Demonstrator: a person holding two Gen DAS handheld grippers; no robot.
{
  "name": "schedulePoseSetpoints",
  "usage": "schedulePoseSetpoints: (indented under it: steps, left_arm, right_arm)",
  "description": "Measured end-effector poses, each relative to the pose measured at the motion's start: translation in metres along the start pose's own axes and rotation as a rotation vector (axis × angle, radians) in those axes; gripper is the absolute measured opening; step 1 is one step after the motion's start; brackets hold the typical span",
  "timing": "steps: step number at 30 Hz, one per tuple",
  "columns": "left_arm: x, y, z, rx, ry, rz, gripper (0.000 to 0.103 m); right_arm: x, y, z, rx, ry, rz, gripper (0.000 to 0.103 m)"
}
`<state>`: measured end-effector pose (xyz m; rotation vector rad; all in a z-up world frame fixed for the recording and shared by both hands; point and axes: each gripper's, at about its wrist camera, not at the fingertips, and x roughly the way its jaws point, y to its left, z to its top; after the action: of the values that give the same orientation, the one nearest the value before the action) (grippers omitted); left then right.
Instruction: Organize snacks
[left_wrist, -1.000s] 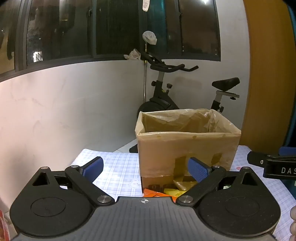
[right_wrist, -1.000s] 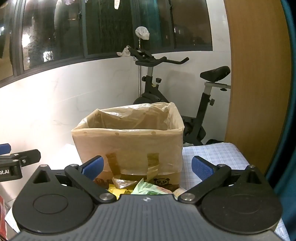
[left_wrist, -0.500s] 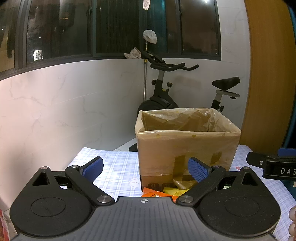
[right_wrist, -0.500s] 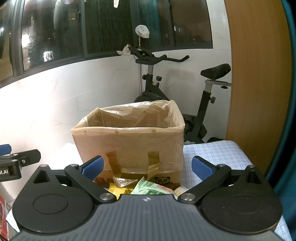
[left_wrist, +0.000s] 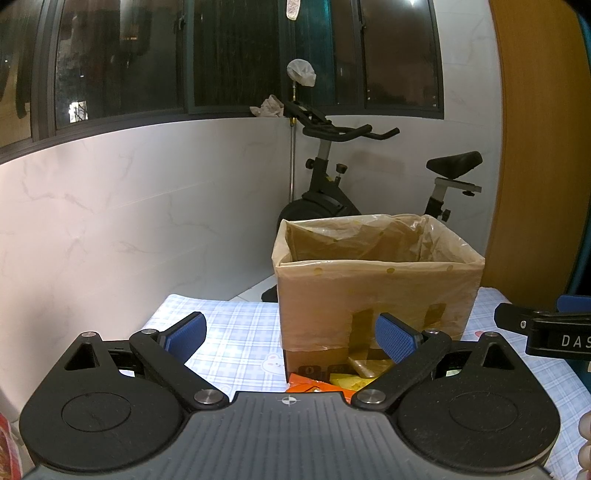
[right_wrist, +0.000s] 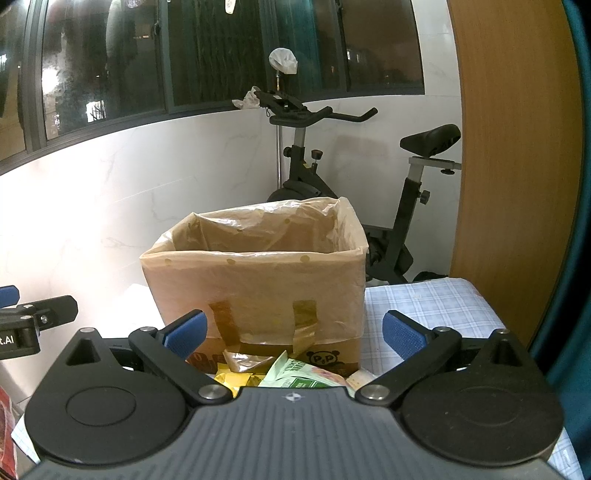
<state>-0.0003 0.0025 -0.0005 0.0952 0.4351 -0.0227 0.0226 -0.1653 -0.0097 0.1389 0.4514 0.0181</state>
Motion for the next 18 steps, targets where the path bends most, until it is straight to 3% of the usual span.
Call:
schedulePoseSetpoints:
  steps: [18]
  left_arm:
    - [0.0,0.0003,0.0,0.0,0.0,0.0,0.099]
  right_arm:
    - [0.0018,0.0004,-0.0011,-0.003,-0.001,0.002,0.103]
